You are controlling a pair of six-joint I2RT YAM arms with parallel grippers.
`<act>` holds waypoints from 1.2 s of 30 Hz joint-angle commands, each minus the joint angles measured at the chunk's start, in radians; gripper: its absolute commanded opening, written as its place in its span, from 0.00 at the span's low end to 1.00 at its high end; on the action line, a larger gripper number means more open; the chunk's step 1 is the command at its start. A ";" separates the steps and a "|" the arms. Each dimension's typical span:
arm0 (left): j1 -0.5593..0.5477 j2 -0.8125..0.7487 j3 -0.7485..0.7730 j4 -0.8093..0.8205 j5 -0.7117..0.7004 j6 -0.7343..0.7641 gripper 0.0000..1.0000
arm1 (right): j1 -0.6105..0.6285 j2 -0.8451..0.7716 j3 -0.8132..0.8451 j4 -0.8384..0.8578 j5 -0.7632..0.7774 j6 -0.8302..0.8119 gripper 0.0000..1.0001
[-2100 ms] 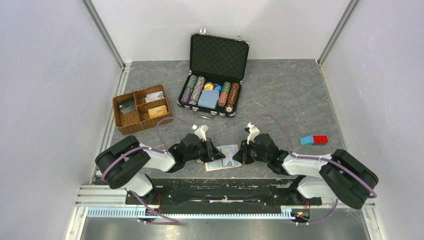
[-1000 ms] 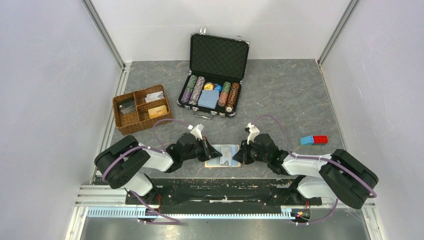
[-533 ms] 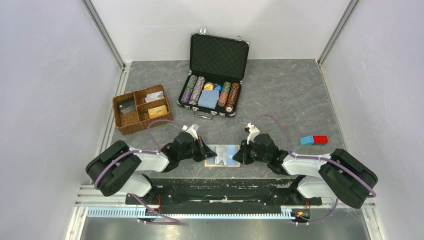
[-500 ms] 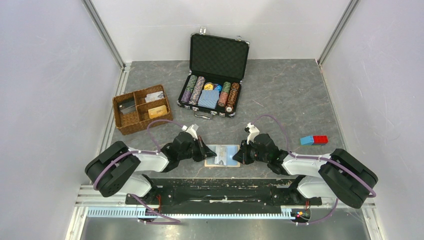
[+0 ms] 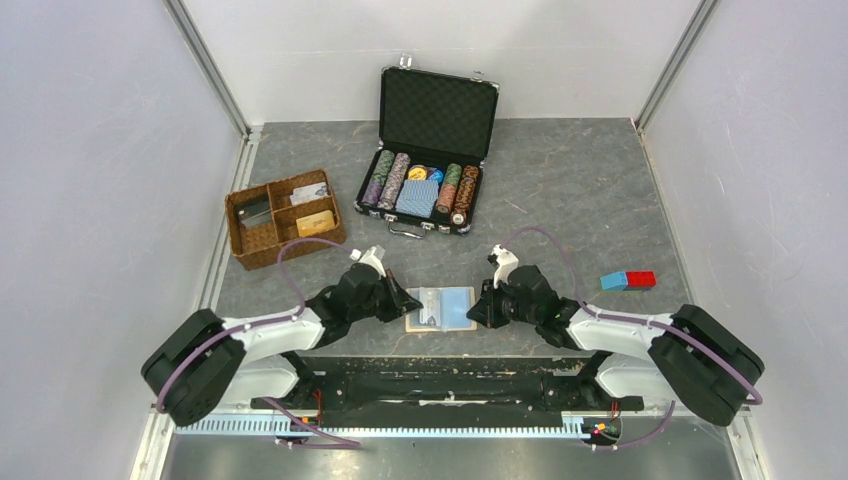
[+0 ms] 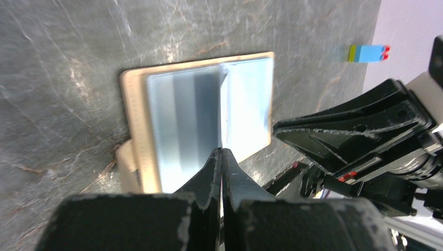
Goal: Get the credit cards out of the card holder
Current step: Remove the credit card from the card holder, then place the credit card in the storage box.
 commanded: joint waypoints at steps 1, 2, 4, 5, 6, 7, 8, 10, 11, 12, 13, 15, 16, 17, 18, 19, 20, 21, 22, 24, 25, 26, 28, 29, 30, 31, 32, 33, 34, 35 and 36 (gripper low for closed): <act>0.016 -0.108 -0.009 -0.047 -0.084 0.028 0.02 | 0.005 -0.054 0.046 -0.005 0.001 -0.073 0.12; 0.017 -0.133 -0.015 -0.046 -0.084 0.020 0.02 | 0.004 -0.059 0.048 -0.002 -0.006 -0.082 0.12; 0.019 -0.176 -0.025 -0.054 -0.086 0.004 0.02 | 0.004 -0.070 0.048 0.018 -0.034 -0.088 0.12; 0.019 -0.196 -0.027 -0.064 -0.086 -0.002 0.02 | 0.004 -0.077 0.046 0.035 -0.050 -0.088 0.12; 0.019 -0.212 -0.027 -0.077 -0.088 -0.006 0.02 | 0.004 -0.083 0.041 0.061 -0.070 -0.083 0.12; 0.019 -0.227 -0.026 -0.094 -0.091 -0.010 0.02 | 0.004 -0.091 0.037 0.087 -0.085 -0.076 0.13; 0.019 -0.241 -0.023 -0.108 -0.093 -0.013 0.02 | 0.005 -0.097 0.035 0.102 -0.095 -0.072 0.14; 0.019 -0.256 -0.015 -0.147 -0.098 -0.019 0.02 | 0.004 -0.107 0.037 0.126 -0.106 -0.066 0.17; 0.019 -0.259 -0.012 -0.164 -0.101 -0.021 0.02 | 0.004 -0.112 0.035 0.138 -0.107 -0.066 0.20; 0.019 -0.263 -0.012 -0.161 -0.096 -0.020 0.02 | 0.004 -0.114 0.035 0.149 -0.107 -0.066 0.22; 0.019 -0.267 -0.021 -0.138 -0.082 -0.019 0.02 | 0.004 -0.112 0.037 0.157 -0.101 -0.064 0.25; 0.019 -0.279 -0.055 -0.039 -0.051 -0.044 0.02 | 0.004 -0.092 0.051 0.161 -0.097 -0.035 0.32; 0.019 -0.286 -0.072 0.005 -0.039 -0.062 0.02 | 0.004 -0.078 0.054 0.181 -0.114 -0.013 0.35; 0.019 -0.294 -0.089 0.053 -0.024 -0.079 0.02 | 0.004 -0.064 0.054 0.208 -0.132 0.016 0.39; 0.019 -0.301 -0.099 0.086 -0.012 -0.091 0.02 | 0.004 -0.052 0.052 0.249 -0.156 0.041 0.44; 0.019 -0.306 -0.103 0.105 0.000 -0.098 0.02 | 0.005 -0.038 0.046 0.289 -0.175 0.078 0.49; 0.019 -0.314 -0.105 0.125 0.014 -0.105 0.02 | 0.004 -0.026 0.041 0.326 -0.187 0.106 0.53; 0.019 -0.320 -0.108 0.141 0.027 -0.111 0.02 | 0.005 -0.013 0.035 0.370 -0.195 0.141 0.57; 0.019 -0.331 -0.113 0.158 0.034 -0.120 0.02 | 0.004 -0.002 0.028 0.406 -0.203 0.168 0.60; 0.019 -0.358 -0.122 0.181 0.041 -0.134 0.02 | 0.005 0.022 0.025 0.464 -0.224 0.205 0.65; 0.019 -0.374 -0.123 0.184 0.044 -0.139 0.02 | 0.005 0.032 0.027 0.487 -0.232 0.217 0.67; 0.019 -0.387 -0.126 0.185 0.043 -0.140 0.02 | 0.004 0.043 0.033 0.494 -0.235 0.224 0.69; 0.019 -0.416 -0.128 0.185 0.041 -0.141 0.02 | 0.004 0.061 0.037 0.519 -0.246 0.241 0.73; 0.019 -0.424 -0.130 0.184 0.039 -0.143 0.02 | 0.004 0.071 0.035 0.539 -0.255 0.255 0.74; 0.019 -0.432 -0.130 0.185 0.039 -0.144 0.02 | 0.004 0.082 0.035 0.561 -0.267 0.266 0.75; 0.019 -0.433 -0.131 0.190 0.042 -0.146 0.02 | 0.004 0.095 0.037 0.580 -0.279 0.279 0.75; 0.019 -0.431 -0.133 0.200 0.047 -0.147 0.02 | 0.005 0.105 0.038 0.601 -0.290 0.291 0.74; 0.019 -0.429 -0.134 0.212 0.050 -0.150 0.02 | 0.004 0.116 0.038 0.630 -0.302 0.301 0.73; 0.019 -0.424 -0.134 0.221 0.055 -0.152 0.02 | 0.004 0.126 0.035 0.658 -0.316 0.312 0.71; 0.019 -0.415 -0.131 0.227 0.061 -0.152 0.02 | 0.005 0.134 0.032 0.690 -0.326 0.322 0.66; 0.019 -0.409 -0.127 0.231 0.066 -0.152 0.02 | 0.005 0.143 0.029 0.715 -0.338 0.336 0.59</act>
